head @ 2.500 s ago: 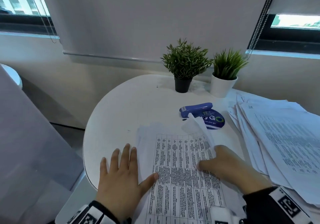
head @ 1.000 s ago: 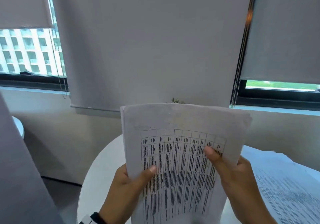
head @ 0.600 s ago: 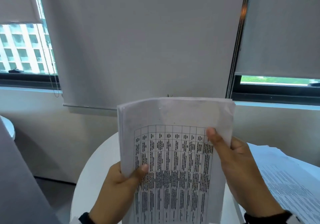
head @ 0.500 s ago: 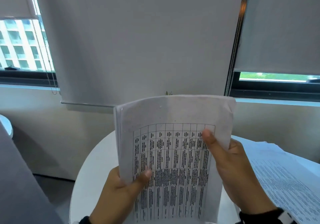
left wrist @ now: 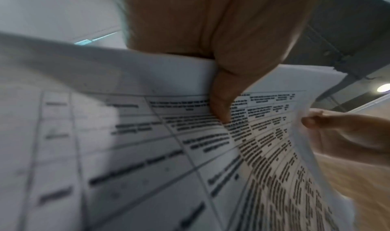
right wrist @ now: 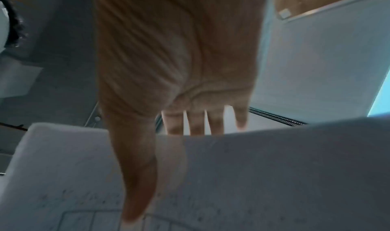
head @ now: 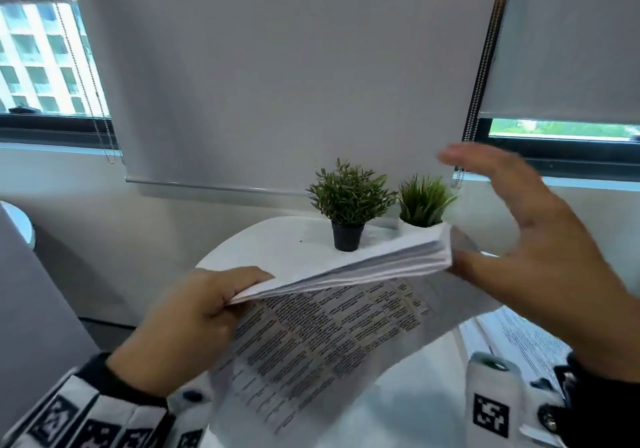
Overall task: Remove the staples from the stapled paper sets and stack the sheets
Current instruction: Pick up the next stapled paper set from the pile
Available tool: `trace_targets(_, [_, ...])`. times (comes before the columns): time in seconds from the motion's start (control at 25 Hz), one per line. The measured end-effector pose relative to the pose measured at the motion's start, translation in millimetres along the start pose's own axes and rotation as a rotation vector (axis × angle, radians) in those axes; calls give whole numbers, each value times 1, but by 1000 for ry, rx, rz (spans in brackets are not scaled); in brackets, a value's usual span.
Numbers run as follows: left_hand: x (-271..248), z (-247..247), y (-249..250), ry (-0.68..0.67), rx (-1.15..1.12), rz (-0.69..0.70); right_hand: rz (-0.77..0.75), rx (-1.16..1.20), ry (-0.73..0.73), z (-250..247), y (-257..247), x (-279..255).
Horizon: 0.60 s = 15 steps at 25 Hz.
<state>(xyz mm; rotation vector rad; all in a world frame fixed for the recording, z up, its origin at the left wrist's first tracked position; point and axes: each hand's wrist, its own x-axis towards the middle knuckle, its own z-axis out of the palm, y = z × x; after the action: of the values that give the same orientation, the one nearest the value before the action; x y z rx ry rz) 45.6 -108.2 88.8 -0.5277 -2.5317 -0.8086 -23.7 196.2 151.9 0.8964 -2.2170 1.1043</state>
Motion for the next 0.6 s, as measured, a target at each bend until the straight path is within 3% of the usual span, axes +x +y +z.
trace_targets(0.08, [11, -9, -2, -62, 44, 20, 12, 52, -204, 4, -3, 0])
trace_targets(0.12, [12, -10, -3, -65, 59, 18, 37, 146, -214, 11, 2, -3])
trace_targets(0.24, [6, -10, -12, 32, 38, -153, 226, 241, 7, 32, 34, -19])
trace_targets(0.36, [-12, 0, -30, 339, -421, -427, 460, 421, 144, 40, 60, -41])
trace_targets(0.44, [-27, 13, -43, 470, -819, -508, 543, 488, 182, 46, 67, -55])
trace_targets(0.52, [-40, 31, -45, 423, -1045, -486, 566, 576, 212, 54, 66, -64])
trace_targets(0.6, [-44, 45, -42, 385, -1040, -500, 586, 641, 227, 58, 63, -70])
